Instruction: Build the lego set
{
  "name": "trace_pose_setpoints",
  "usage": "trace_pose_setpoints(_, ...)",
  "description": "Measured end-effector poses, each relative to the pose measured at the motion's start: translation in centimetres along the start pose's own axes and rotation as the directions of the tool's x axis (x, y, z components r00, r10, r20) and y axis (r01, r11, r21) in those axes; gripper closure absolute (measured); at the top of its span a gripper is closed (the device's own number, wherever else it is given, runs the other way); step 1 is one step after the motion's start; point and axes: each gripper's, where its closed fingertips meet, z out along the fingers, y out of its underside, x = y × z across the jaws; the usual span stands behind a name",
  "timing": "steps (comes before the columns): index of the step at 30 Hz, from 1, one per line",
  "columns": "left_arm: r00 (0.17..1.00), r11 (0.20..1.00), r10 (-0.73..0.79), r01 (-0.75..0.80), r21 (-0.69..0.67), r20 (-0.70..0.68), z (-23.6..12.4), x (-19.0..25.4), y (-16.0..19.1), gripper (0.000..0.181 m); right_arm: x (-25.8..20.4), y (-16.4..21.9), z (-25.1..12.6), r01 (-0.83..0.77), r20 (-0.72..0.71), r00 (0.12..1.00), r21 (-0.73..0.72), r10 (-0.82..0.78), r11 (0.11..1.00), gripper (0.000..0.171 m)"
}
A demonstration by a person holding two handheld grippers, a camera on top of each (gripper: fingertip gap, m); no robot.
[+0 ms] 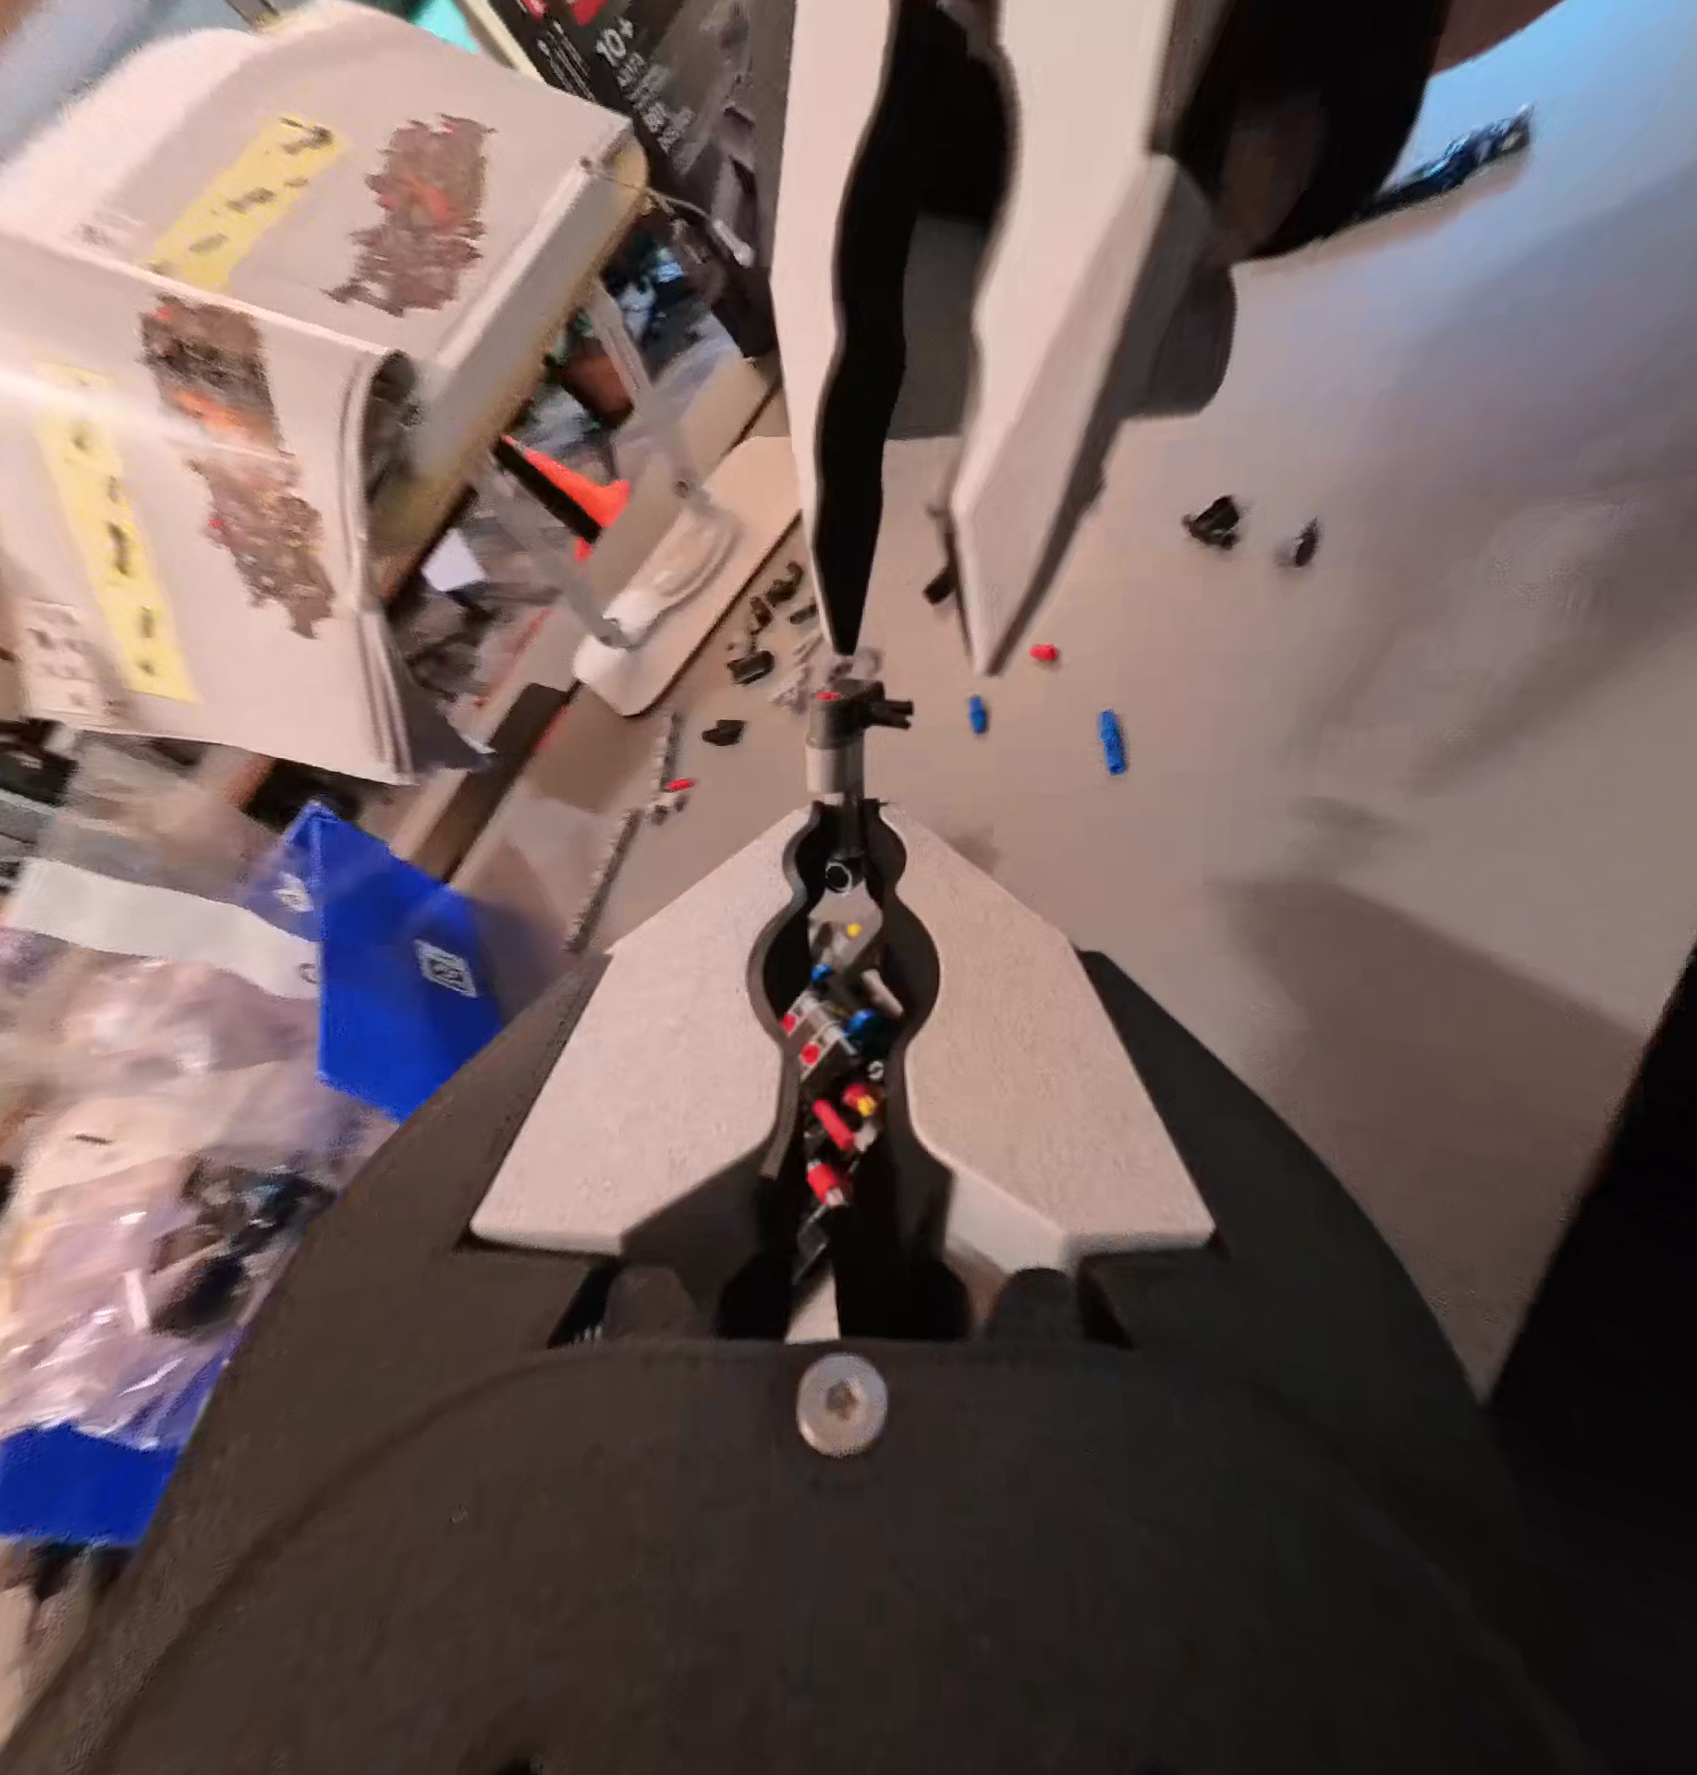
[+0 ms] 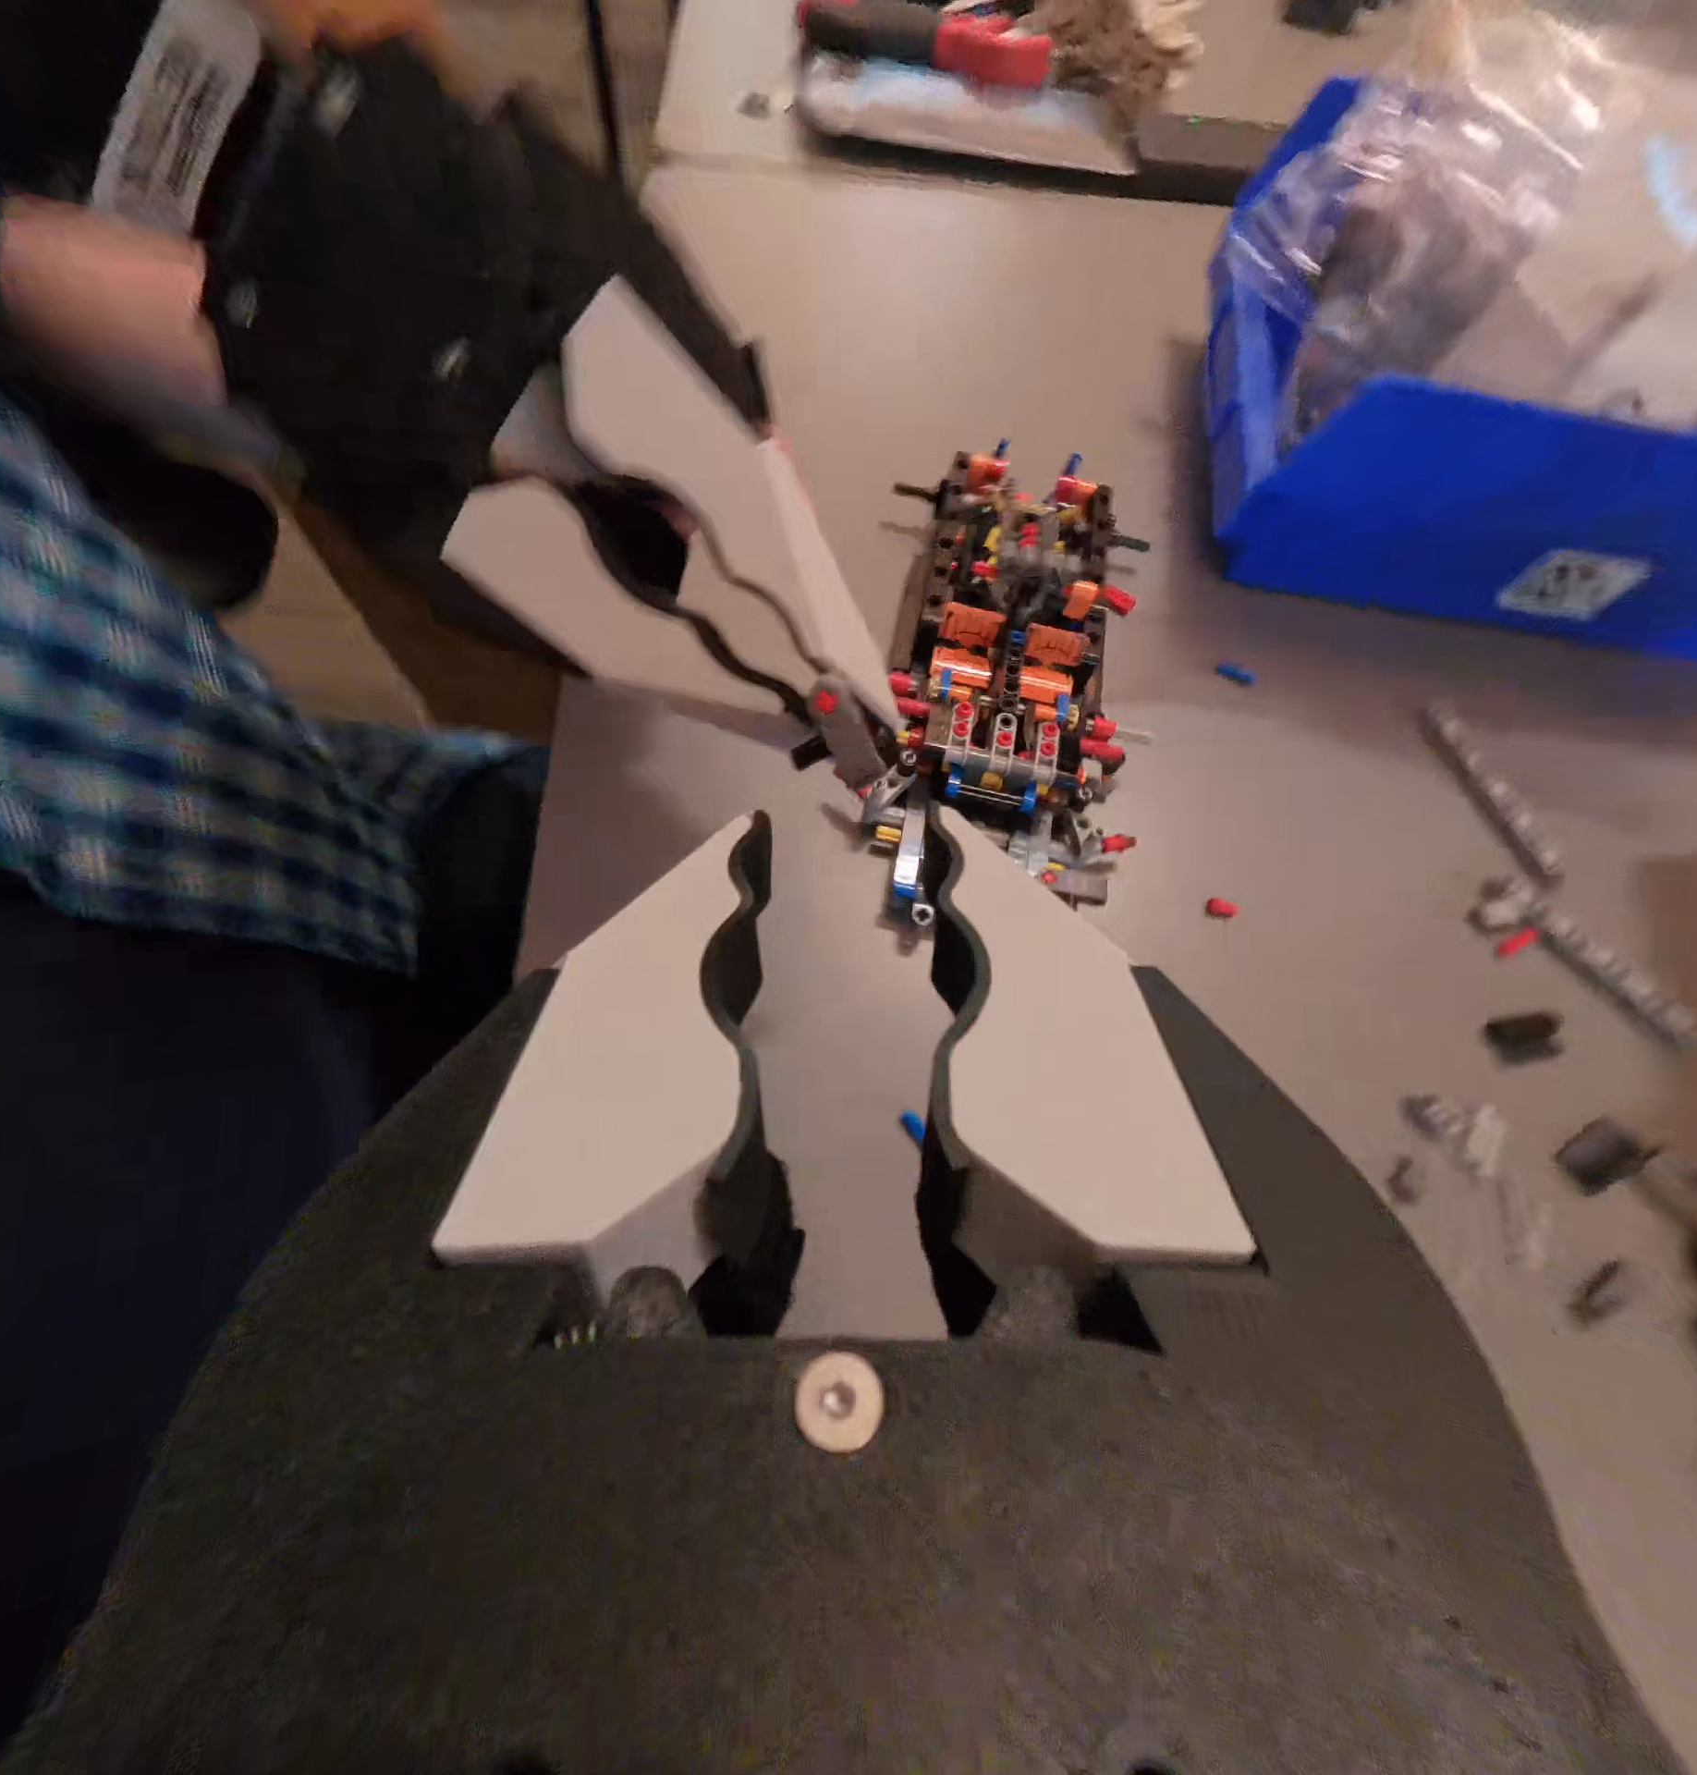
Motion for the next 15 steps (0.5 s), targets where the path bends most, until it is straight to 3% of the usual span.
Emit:
trace_pose_setpoints(3, 0.994, 0.996, 0.089, -0.087, -0.028, 0.063, 0.2, -0.1, 0.1, 0.176, -0.2, -0.5, 0.0, -0.292, 0.056, 0.956, 0.084, 0.288, 0.953, 0.132)
trace_pose_setpoints(6, 0.978, 0.984, 0.18, -0.177, -0.033, 0.108, 0.3, 0.0, -0.2, 0.176, 0.0, -0.3, 0.4, -0.45, 0.089, 0.893, 0.132, 0.441, 0.883, 0.133)
trace_pose_setpoints(9, 0.959, 0.968, 0.251, -0.248, -0.041, 0.131, 0.5, 0.3, -0.3, 0.176, -0.9, -0.3, 0.9, -0.532, 0.16, 0.844, 0.137, 0.512, 0.836, 0.134)
trace_pose_setpoints(15, 0.95, 0.961, 0.276, -0.275, -0.027, 0.147, 0.7, 0.8, -0.5, 0.176, -0.9, -0.1, 1.5, -0.536, 0.134, 0.844, 0.174, 0.519, 0.826, 0.148)
